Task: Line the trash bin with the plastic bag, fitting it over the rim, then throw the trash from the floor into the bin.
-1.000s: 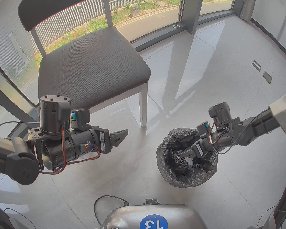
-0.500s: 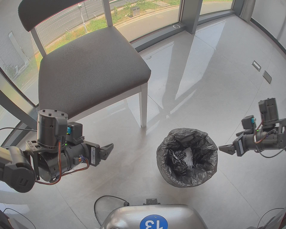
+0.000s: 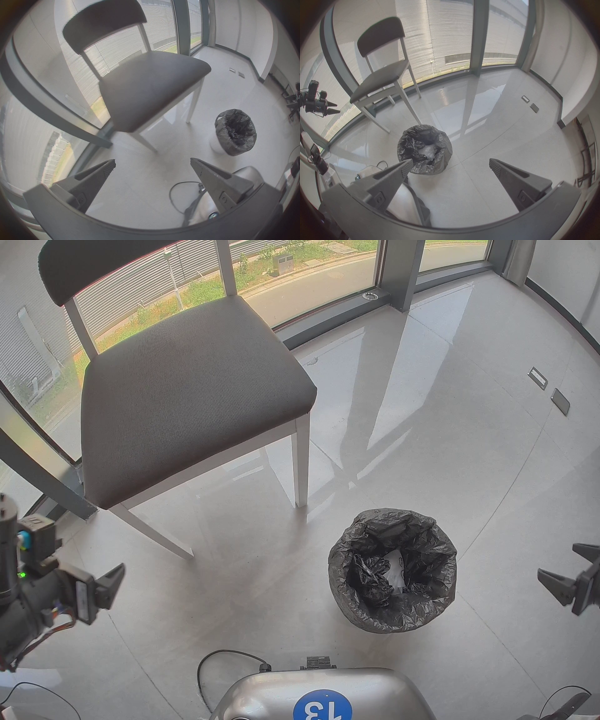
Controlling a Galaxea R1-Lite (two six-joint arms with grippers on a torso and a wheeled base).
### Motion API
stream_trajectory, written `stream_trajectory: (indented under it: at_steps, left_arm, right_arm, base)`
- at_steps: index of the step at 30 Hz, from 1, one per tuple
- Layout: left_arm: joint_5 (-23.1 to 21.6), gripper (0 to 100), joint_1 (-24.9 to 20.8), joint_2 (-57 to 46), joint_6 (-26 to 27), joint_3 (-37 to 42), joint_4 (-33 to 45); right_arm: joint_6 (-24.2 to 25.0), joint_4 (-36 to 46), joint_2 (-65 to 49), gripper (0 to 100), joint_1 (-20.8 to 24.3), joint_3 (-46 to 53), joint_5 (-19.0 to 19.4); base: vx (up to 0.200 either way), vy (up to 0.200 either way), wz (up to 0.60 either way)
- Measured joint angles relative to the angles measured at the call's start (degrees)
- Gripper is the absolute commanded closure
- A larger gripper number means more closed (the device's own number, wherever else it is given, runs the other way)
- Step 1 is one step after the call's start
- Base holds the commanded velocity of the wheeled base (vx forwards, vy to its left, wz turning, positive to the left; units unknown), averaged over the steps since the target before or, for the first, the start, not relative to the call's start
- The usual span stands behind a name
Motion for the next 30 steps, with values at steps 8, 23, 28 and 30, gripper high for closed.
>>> stream_trajectory:
  at_steps: [8, 23, 28, 30]
  left_arm:
    - [6.78, 0, 0.83, -18.36, 4.78, -3.78, 19.97]
    - [8.01, 0, 29.00, -53.07, 10.41, -10.08, 48.30]
    - [-0.61, 0, 34.54, -57.09, 11.40, -10.50, 50.57]
    - [-5.69, 0, 35.40, -58.36, 10.23, -9.42, 50.79]
  right_arm:
    - [4.58, 4.52, -21.20, 0, -0.48, 8.91, 0.27]
    - [6.70, 3.91, -45.67, 0, 1.10, 20.96, -5.68]
    - [5.36, 2.73, -46.95, 0, 1.12, 22.80, -6.86]
    - [4.96, 2.27, -47.28, 0, 1.01, 23.47, -7.83]
  base:
    - [0.000, 0.000, 0.00]
    - [0.000, 0.000, 0.00]
    - [0.000, 0.000, 0.00]
    - [0.000, 0.000, 0.00]
